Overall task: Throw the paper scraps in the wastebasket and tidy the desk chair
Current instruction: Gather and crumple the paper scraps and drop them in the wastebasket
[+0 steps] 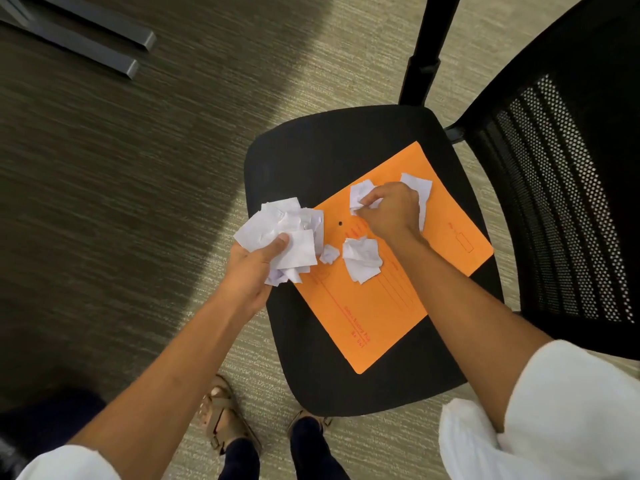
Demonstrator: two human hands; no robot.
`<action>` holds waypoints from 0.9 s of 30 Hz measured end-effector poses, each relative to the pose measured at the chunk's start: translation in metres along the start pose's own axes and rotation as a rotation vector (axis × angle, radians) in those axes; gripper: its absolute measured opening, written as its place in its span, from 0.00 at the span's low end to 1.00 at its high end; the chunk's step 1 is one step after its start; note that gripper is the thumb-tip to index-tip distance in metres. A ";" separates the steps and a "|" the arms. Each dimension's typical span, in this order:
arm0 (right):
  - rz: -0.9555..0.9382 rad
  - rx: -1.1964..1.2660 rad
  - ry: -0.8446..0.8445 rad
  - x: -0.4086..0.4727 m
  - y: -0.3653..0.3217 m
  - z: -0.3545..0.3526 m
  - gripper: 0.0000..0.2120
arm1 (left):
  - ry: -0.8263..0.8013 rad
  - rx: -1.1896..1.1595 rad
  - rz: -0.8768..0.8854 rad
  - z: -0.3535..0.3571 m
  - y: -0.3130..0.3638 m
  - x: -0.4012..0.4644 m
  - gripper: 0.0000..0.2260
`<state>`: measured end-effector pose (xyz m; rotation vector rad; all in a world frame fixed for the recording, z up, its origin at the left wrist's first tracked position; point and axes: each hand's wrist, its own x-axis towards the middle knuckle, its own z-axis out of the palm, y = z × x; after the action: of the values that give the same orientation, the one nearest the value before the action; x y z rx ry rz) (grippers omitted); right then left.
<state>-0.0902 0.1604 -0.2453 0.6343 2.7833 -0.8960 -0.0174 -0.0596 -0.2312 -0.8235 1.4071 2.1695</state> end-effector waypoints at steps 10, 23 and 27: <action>0.127 0.452 0.036 -0.057 -0.021 -0.035 0.06 | 0.026 -0.067 -0.024 -0.009 0.001 -0.009 0.15; 0.114 0.242 -0.620 -0.123 -0.109 0.001 0.20 | -0.227 -0.121 0.004 -0.058 0.011 -0.044 0.29; 0.107 0.092 -0.653 -0.137 -0.135 0.026 0.24 | -0.168 -0.161 0.055 -0.090 0.009 -0.060 0.27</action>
<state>-0.0259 -0.0013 -0.1597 0.3999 2.1199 -0.9934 0.0431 -0.1480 -0.2123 -0.6458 1.1987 2.3581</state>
